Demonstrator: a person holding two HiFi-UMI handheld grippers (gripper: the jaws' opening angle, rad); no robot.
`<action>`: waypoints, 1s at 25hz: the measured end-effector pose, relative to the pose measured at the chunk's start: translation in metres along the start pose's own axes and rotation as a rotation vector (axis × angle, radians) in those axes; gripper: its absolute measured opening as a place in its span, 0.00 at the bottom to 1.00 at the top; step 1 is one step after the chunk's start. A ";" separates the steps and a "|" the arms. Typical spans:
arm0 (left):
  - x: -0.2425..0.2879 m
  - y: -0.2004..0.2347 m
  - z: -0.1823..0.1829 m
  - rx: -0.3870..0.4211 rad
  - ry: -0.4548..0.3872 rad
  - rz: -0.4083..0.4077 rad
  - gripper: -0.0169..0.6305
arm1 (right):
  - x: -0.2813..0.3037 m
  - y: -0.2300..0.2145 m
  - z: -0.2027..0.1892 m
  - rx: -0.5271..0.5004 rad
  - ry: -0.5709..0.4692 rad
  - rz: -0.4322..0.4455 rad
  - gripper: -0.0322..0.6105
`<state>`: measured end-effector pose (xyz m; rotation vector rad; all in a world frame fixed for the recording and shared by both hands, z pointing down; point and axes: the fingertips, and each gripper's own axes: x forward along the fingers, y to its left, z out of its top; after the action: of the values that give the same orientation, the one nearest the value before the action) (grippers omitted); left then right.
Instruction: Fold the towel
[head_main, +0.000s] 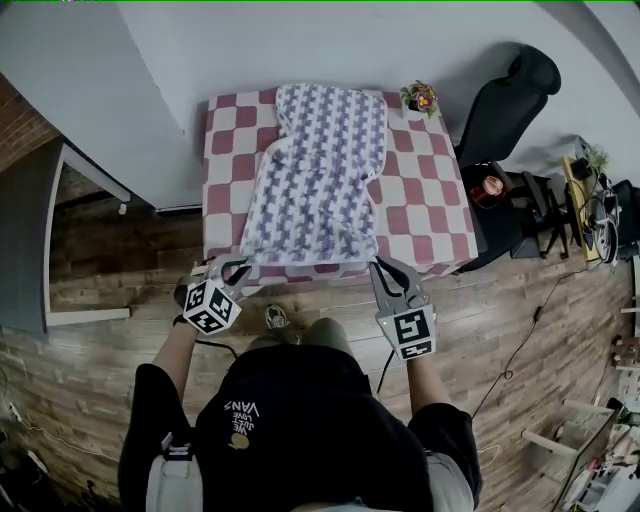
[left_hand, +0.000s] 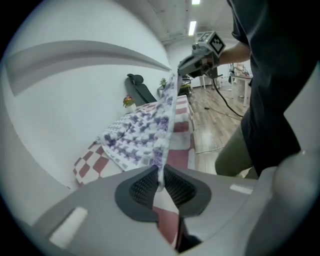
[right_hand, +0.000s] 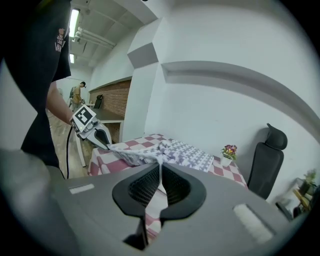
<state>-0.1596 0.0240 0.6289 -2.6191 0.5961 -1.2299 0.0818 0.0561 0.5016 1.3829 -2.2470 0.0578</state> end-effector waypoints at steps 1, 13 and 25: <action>-0.009 0.004 0.005 -0.016 -0.011 0.035 0.08 | -0.004 -0.001 0.000 0.007 -0.003 0.003 0.08; -0.102 -0.020 0.070 -0.127 -0.070 0.376 0.08 | -0.077 -0.002 -0.004 0.007 -0.070 0.060 0.08; -0.139 -0.130 0.094 -0.118 -0.054 0.420 0.08 | -0.169 0.026 -0.060 -0.009 -0.051 0.091 0.08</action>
<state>-0.1307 0.2016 0.5154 -2.4277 1.1664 -1.0145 0.1439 0.2256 0.4864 1.2904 -2.3495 0.0438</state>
